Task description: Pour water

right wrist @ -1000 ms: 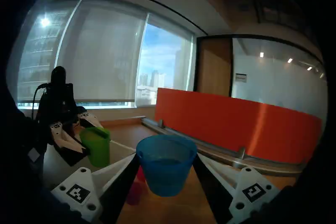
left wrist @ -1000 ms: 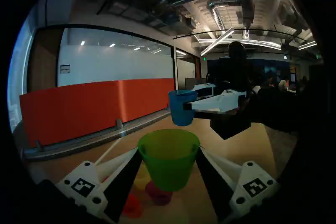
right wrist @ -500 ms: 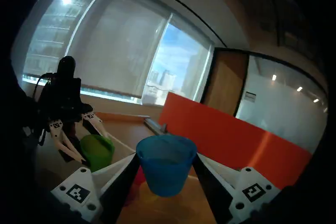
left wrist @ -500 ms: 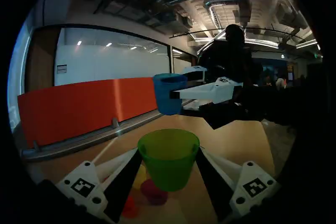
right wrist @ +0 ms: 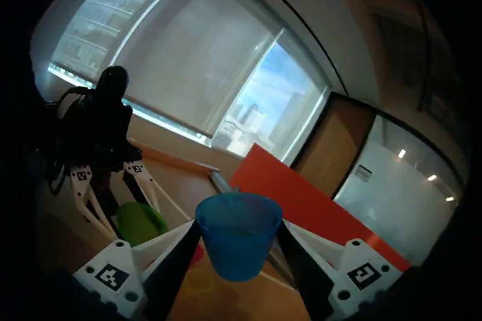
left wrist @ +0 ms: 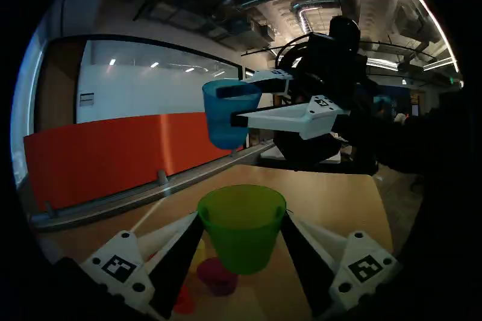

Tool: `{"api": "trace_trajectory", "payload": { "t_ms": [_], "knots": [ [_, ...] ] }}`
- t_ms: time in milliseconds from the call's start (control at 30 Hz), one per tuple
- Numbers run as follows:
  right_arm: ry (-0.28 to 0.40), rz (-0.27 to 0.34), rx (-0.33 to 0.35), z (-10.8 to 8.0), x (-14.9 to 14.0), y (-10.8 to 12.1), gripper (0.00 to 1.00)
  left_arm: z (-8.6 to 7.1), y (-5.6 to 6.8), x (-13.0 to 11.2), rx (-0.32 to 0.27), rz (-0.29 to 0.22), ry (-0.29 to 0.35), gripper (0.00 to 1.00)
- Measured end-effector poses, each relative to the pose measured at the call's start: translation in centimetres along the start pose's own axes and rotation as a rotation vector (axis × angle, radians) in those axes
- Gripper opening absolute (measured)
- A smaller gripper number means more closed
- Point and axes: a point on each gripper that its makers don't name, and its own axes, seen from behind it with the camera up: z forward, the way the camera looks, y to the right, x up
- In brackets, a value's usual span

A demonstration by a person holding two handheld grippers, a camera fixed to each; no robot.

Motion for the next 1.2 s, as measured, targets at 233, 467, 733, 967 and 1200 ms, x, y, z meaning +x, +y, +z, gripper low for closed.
{"api": "trace_trajectory", "payload": {
  "t_ms": [233,467,733,967,1200],
  "knots": [
    [0.008,-0.108,0.006,0.2,1.3,-0.3,0.90,0.0,0.1,0.2,-0.004,-0.001,0.007,0.86],
    [0.014,-0.208,0.013,0.3,2.4,-0.6,0.90,-0.2,0.5,0.4,-0.009,0.002,0.008,0.86],
    [0.015,-0.320,0.014,0.6,3.5,-1.1,0.90,-0.1,0.7,0.5,-0.013,0.009,0.008,0.86],
    [0.010,-0.394,0.009,0.9,4.2,-1.1,0.89,-0.1,0.9,0.6,-0.018,0.009,0.012,0.86],
    [0.006,-0.456,0.004,1.1,4.6,-0.9,0.90,0.0,0.8,0.7,-0.019,0.013,0.010,0.86]
  ]
}}
